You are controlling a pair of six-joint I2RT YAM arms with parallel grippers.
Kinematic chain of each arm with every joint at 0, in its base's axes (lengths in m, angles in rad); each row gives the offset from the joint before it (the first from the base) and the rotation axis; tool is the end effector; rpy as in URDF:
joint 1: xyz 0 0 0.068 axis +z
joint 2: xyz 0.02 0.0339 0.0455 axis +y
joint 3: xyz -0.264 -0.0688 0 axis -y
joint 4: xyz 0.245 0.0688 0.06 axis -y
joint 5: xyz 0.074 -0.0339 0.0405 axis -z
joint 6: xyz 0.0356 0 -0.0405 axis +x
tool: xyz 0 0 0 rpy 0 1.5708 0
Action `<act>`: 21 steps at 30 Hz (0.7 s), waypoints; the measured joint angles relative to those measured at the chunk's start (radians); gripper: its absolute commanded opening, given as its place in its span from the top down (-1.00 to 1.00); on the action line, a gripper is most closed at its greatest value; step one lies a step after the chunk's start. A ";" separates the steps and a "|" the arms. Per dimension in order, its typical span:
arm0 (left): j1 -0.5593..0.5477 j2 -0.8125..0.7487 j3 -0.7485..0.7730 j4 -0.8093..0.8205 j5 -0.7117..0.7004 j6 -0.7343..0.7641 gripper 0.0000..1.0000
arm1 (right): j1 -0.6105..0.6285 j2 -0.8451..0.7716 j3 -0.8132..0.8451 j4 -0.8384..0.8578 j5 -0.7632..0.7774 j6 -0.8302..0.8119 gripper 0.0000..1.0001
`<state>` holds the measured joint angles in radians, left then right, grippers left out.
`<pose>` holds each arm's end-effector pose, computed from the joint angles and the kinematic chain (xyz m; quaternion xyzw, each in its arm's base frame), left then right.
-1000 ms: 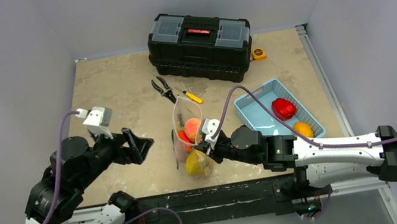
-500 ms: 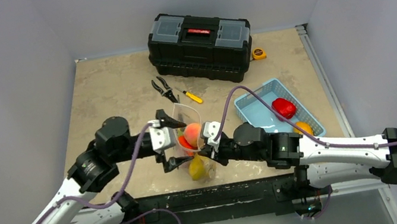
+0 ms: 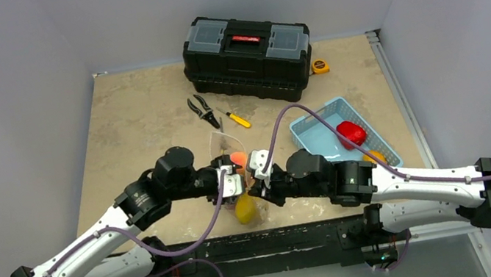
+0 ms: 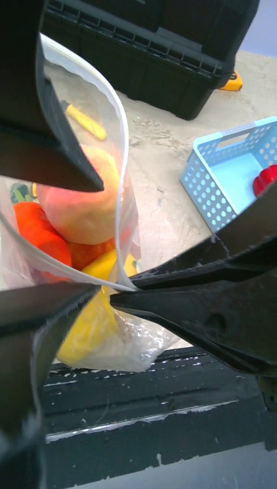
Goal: Place the food in the zip-top bag and seal the zipper
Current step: Adjust the zipper food storage bag at the center of the board.
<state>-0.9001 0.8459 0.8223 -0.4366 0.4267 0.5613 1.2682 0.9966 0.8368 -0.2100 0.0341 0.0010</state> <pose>0.1045 -0.1554 0.3181 0.6374 0.5440 -0.2642 0.4775 0.0698 0.2194 0.3158 -0.4806 0.6705 0.3236 0.4633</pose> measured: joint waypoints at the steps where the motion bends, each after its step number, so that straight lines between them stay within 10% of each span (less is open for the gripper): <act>1: -0.003 0.003 -0.004 0.006 -0.008 -0.001 0.22 | 0.000 0.000 0.000 -0.004 0.000 0.002 1.00; 5: -0.018 0.040 -0.003 0.030 -0.040 0.000 0.93 | -0.011 0.000 0.000 -0.006 0.037 0.006 1.00; 11: -0.029 0.052 -0.001 0.058 -0.101 -0.021 1.00 | -0.016 0.000 0.000 0.015 0.154 0.023 0.89; 18: -0.020 0.026 0.037 0.013 -0.303 -0.197 1.00 | -0.008 -0.045 -0.010 0.047 0.244 0.067 -0.66; 21: -0.018 0.046 0.097 -0.053 -0.426 -0.347 1.00 | -0.007 -0.068 -0.040 0.092 0.272 0.097 -0.97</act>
<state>-0.9180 0.8921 0.9195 -0.4892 0.0010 0.2146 1.2613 0.9287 0.7971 -0.1184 0.3065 0.0982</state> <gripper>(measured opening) 0.008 0.886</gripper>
